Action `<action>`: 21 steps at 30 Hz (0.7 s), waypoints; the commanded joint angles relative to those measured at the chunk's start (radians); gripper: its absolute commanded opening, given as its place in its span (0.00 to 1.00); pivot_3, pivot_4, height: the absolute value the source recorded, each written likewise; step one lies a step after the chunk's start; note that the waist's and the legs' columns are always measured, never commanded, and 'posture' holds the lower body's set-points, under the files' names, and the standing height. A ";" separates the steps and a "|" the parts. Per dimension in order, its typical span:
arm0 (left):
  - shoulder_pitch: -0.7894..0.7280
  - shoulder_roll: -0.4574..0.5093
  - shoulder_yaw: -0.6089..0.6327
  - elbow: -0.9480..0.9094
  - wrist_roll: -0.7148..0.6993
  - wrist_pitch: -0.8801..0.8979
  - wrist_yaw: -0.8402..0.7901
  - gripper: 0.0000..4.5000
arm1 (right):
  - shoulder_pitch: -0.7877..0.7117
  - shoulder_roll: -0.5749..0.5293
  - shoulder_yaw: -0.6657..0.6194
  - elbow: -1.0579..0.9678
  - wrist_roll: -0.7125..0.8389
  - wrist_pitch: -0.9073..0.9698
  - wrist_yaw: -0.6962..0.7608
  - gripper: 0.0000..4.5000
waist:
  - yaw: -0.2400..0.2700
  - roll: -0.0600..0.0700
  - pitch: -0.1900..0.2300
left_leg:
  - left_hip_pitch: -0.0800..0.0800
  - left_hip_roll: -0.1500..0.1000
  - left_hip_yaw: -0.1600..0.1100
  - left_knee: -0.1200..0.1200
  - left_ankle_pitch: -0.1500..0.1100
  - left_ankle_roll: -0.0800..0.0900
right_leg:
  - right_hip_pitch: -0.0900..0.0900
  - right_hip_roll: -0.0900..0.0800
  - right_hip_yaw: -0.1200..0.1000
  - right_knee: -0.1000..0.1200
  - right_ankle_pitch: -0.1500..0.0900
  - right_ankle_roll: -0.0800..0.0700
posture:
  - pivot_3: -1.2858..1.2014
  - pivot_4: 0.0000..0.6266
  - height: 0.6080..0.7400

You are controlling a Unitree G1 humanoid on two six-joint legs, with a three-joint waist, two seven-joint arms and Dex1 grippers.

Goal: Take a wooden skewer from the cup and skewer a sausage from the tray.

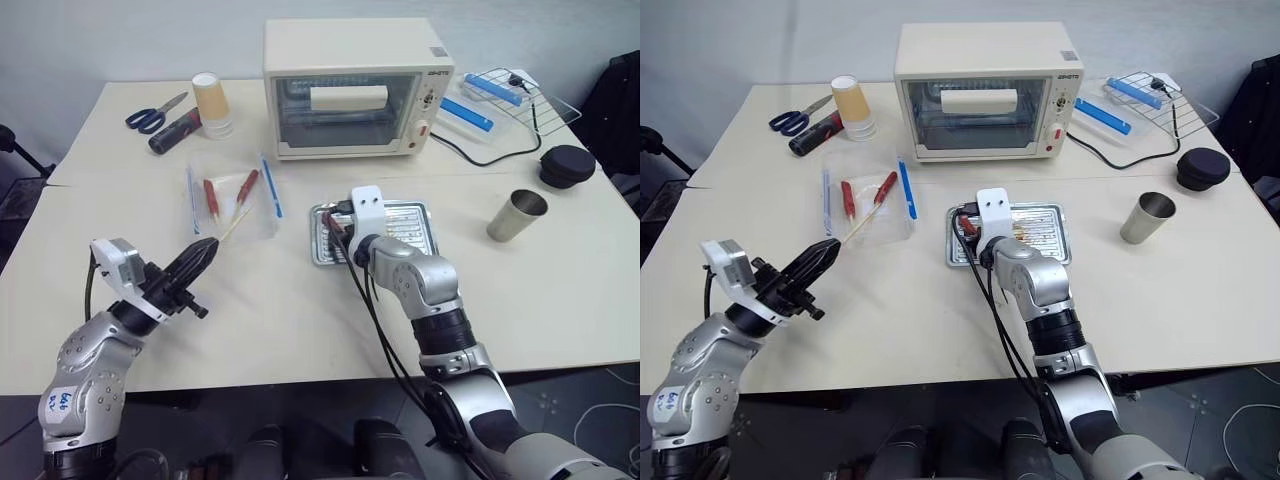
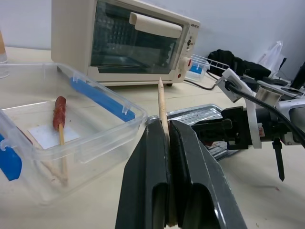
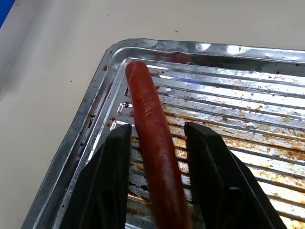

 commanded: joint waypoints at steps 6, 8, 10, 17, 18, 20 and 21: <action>-0.019 0.007 -0.006 -0.028 -0.009 -0.015 -0.014 0.00 | -0.005 -0.022 0.019 -0.039 -0.024 0.022 0.073 0.31 | -0.003 0.000 0.000 | 0.000 0.000 0.000 0.000 0.000 0.000 | 0.000 0.000 0.000 0.000 0.000 0.000 | 0.52 0.24 1.00; -0.023 0.012 -0.007 -0.023 -0.009 -0.012 -0.017 0.00 | -0.006 -0.033 0.022 -0.049 -0.026 0.026 0.095 0.31 | -0.004 0.000 0.000 | 0.000 0.000 0.000 0.000 0.000 0.000 | 0.000 0.000 0.000 0.000 0.000 0.000 | 0.52 0.24 1.00; -0.027 0.015 -0.006 -0.019 -0.010 -0.010 -0.020 0.00 | -0.004 -0.046 0.027 -0.057 -0.033 0.024 0.112 0.31 | -0.006 0.000 0.000 | 0.000 0.000 0.000 0.000 0.000 0.000 | 0.000 0.000 0.000 0.000 0.000 0.000 | 0.52 0.24 1.00; -0.046 0.020 -0.012 -0.009 -0.010 0.001 -0.027 0.00 | -0.006 -0.073 0.019 -0.023 -0.055 -0.007 0.151 0.27 | -0.010 0.000 0.000 | 0.000 0.000 0.000 0.000 0.000 0.000 | 0.000 0.000 0.000 0.000 0.000 0.000 | 0.52 0.24 1.00; -0.047 0.020 -0.013 -0.008 -0.010 0.002 -0.029 0.00 | -0.008 -0.073 0.019 -0.015 -0.058 -0.012 0.155 0.23 | -0.011 0.000 0.000 | 0.000 0.000 0.000 0.000 0.000 0.000 | 0.000 0.000 0.000 0.000 0.000 0.000 | 0.52 0.24 1.00; -0.048 0.019 -0.014 -0.010 -0.011 0.004 -0.028 0.00 | -0.012 -0.080 0.025 -0.009 -0.062 -0.017 0.176 0.20 | -0.013 0.000 0.000 | 0.000 0.000 0.000 0.000 0.000 0.000 | 0.000 0.000 0.000 0.000 0.000 0.000 | 0.52 0.24 1.00; -0.049 0.019 -0.014 -0.010 -0.012 0.005 -0.029 0.00 | -0.013 -0.079 0.023 -0.010 -0.065 -0.022 0.176 0.20 | -0.013 0.000 0.000 | 0.000 0.000 0.000 0.000 0.000 0.000 | 0.000 0.000 0.000 0.000 0.000 0.000 | 0.52 0.24 1.00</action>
